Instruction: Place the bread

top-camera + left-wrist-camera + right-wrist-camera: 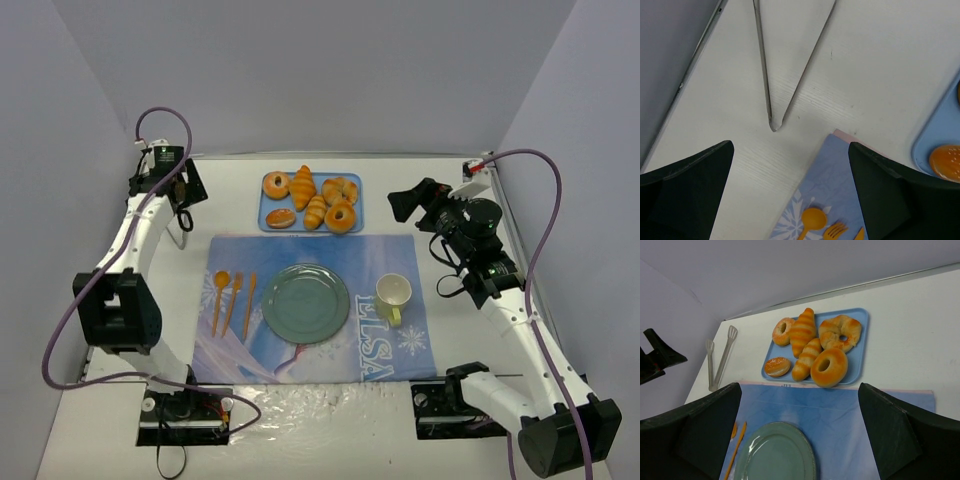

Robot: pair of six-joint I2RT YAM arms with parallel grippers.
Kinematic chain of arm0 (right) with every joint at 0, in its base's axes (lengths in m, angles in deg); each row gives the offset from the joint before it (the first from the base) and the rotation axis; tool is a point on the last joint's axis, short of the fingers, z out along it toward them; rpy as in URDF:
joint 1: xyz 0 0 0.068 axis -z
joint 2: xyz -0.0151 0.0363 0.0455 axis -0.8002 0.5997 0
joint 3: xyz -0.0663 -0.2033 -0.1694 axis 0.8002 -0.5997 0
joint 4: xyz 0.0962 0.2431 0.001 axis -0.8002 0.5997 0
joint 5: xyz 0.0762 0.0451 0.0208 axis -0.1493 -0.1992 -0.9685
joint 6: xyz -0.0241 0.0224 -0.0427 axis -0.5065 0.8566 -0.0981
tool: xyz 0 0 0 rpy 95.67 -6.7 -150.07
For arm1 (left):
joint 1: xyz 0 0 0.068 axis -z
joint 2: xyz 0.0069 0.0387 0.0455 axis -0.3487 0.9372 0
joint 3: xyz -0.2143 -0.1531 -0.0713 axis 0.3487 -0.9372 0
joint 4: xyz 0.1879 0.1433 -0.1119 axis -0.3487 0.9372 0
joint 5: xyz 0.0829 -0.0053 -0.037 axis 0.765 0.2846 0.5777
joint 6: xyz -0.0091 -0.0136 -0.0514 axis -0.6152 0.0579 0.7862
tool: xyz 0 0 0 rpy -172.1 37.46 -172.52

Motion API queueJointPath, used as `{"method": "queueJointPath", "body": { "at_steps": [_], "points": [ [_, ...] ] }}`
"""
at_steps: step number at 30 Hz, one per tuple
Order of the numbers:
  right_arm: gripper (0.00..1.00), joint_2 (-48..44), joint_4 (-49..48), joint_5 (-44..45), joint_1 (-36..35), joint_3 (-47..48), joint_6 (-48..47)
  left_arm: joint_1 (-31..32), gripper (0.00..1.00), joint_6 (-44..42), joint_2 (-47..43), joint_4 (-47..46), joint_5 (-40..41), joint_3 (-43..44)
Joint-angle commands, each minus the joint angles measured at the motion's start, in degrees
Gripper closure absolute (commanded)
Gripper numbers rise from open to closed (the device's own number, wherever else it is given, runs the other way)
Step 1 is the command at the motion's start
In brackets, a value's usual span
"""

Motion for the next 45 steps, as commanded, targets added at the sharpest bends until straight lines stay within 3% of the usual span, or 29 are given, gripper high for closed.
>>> {"method": "queueJointPath", "body": {
  "at_steps": [1, 13, 26, 45],
  "points": [
    [0.00, -0.45, -3.28, 0.14, 0.20, 2.58, -0.62, -5.36, 0.03, -0.56, 5.25, -2.92, -3.32, 4.28],
    [0.00, 2.20, -3.64, 0.31, 0.27, 3.33, -0.91, -10.63, 0.03, -1.54, 16.10, -4.77, -12.82, 7.29],
    [0.00, 2.19, -4.19, 0.22, 0.27, 2.70, -0.73, -11.04, 0.03, -1.31, 22.70, -5.15, -13.08, 8.38],
    [0.00, 0.96, -3.49, -0.43, 0.27, 1.79, -1.55, -11.21, 0.03, -2.60, 31.36, -2.10, -11.52, 16.95]
  ]
}}
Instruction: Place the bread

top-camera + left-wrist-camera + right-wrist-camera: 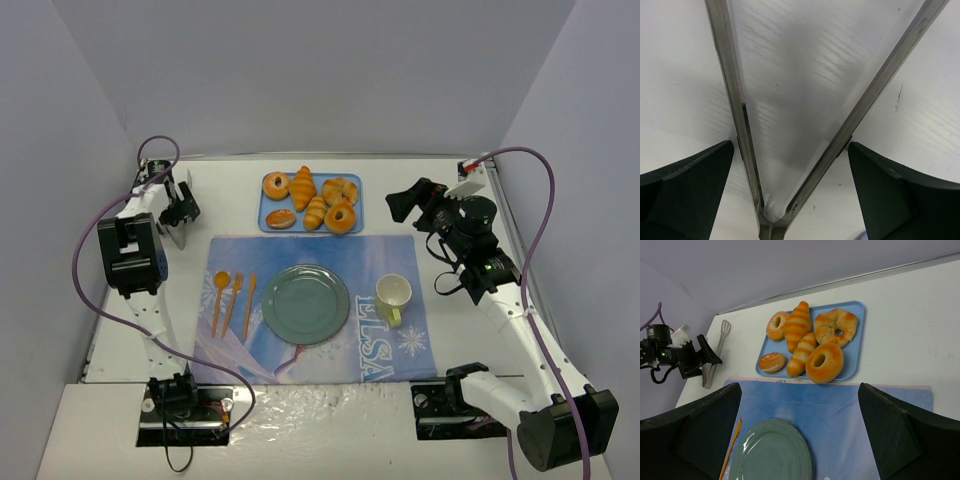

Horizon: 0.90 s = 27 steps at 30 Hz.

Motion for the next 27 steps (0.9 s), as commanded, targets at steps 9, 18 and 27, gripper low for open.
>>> {"method": "queueJointPath", "body": {
  "at_steps": [9, 18, 27],
  "points": [
    [0.00, -1.51, -3.90, -0.27, 0.24, 1.01, -1.24, -0.75, 0.03, -1.28, 2.40, 2.82, 1.96, 7.79],
    [0.00, -1.86, -3.38, -0.01, 0.31, 1.00, -1.42, -0.84, 0.03, -0.32, 3.86, 2.78, -0.83, 7.95],
    [0.00, -2.30, -3.56, -0.10, 0.30, 0.05, -0.62, -0.15, 0.03, 7.36, 0.87, -3.61, -5.58, 1.61]
  ]
}}
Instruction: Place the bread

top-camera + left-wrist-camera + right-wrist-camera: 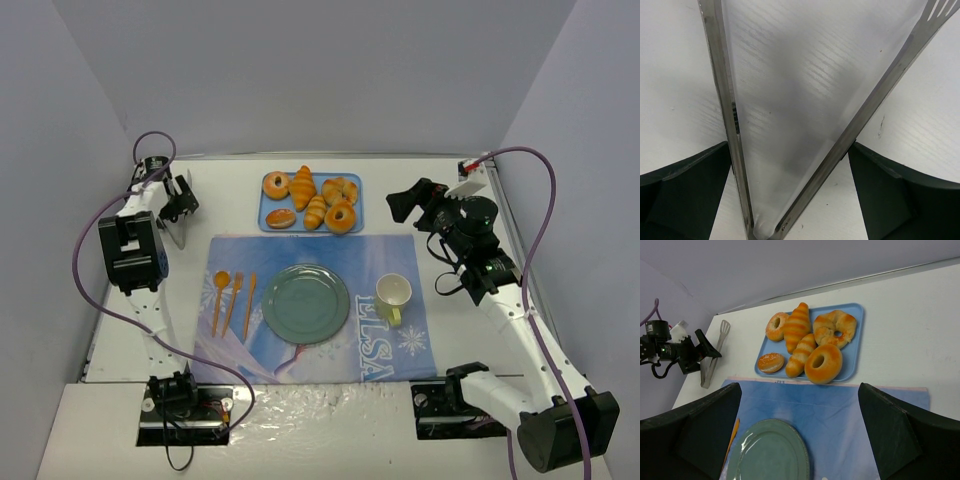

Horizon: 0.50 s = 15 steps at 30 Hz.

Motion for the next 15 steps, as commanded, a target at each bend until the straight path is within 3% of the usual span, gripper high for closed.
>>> {"method": "queueJointPath", "body": {
  "at_steps": [1, 15],
  "points": [
    [0.00, -1.88, -3.61, -0.04, 0.31, 0.08, 0.39, 0.45, 0.03, 5.58, -2.06, -2.43, -4.52, -2.65],
    [0.00, -2.24, -3.87, -0.12, 0.23, -0.28, 0.84, 3.21, 0.03, 7.41, -2.84, -2.61, -2.67, -3.03]
  ]
}}
